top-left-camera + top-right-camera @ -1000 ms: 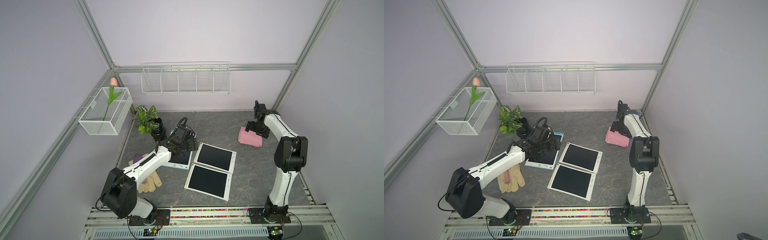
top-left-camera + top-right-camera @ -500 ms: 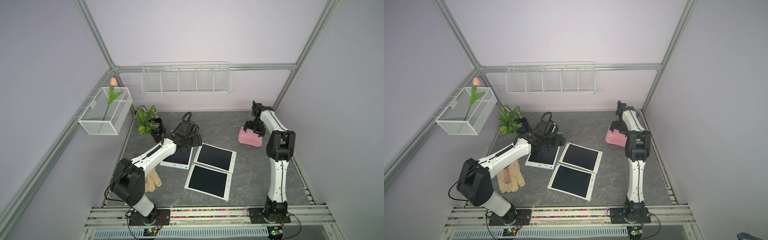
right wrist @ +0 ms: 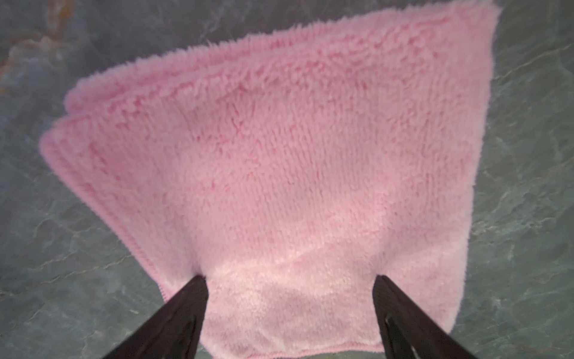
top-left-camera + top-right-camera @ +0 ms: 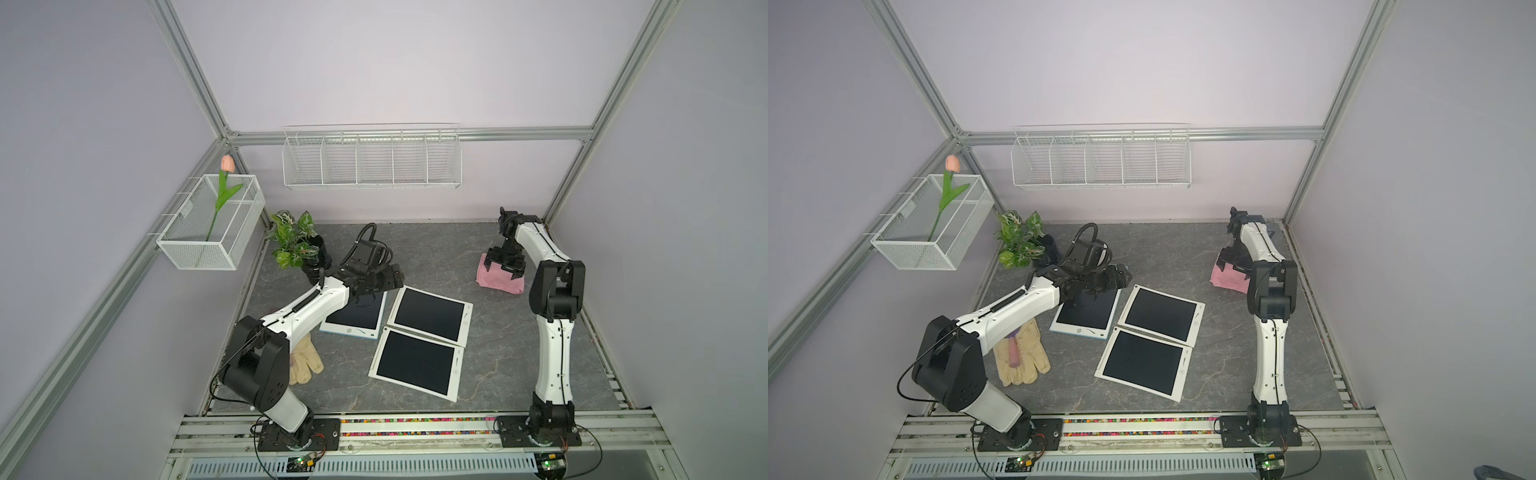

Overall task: Wipe the drawing tablet
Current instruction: Pick up the cleaning item at the center of the board.

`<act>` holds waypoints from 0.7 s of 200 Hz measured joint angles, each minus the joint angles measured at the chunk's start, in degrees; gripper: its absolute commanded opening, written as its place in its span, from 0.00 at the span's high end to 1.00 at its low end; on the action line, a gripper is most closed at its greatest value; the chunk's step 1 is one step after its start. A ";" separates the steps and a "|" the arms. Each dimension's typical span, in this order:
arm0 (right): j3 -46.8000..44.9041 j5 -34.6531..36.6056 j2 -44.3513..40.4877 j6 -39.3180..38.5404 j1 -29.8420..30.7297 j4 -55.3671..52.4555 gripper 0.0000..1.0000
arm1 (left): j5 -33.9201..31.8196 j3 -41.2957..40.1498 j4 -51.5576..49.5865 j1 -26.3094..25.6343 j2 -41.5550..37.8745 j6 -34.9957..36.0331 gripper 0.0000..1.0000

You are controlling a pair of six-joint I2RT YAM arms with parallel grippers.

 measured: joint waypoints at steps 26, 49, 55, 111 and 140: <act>-0.26 -0.74 1.49 0.13 -0.42 0.11 0.19 | 2.01 -1.66 1.99 1.33 -0.09 -1.53 0.14; -0.26 -1.11 1.53 0.15 -0.50 0.13 0.22 | 2.99 -1.88 2.99 1.75 -0.09 -2.14 0.15; -0.26 -1.16 1.53 0.15 -0.50 0.15 0.23 | 3.13 -1.88 3.23 1.75 -0.09 -2.19 0.15; -0.79 -1.88 1.53 0.52 -0.83 0.48 0.39 | 3.96 -1.88 3.89 1.90 -0.48 -2.36 0.15; -0.92 -1.97 1.51 1.11 -0.98 0.48 0.62 | 3.96 -1.88 4.02 2.29 -1.64 -2.36 0.15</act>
